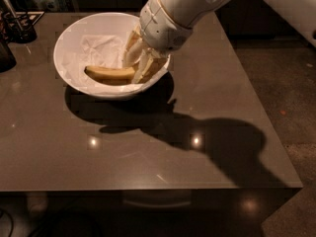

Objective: Pick banana from white bowl

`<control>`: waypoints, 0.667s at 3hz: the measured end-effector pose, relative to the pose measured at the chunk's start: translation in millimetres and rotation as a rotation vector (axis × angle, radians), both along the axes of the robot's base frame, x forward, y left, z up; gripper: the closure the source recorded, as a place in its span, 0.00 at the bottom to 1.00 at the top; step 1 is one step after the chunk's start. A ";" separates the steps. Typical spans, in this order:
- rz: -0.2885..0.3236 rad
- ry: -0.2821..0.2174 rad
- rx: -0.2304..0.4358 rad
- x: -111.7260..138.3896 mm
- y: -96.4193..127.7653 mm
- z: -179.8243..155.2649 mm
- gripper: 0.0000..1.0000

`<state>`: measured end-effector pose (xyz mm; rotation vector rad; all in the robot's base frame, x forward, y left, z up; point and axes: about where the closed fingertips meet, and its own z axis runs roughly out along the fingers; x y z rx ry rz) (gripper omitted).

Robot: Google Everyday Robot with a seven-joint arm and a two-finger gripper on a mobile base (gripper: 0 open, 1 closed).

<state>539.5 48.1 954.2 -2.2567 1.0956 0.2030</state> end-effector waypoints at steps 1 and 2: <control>-0.053 0.019 0.015 -24.4 -11.3 2.1 1.00; -0.106 0.028 0.028 -47.4 -20.8 5.9 1.00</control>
Offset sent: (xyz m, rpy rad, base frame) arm -0.0759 -0.0346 0.0074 0.0430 0.0472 -0.1789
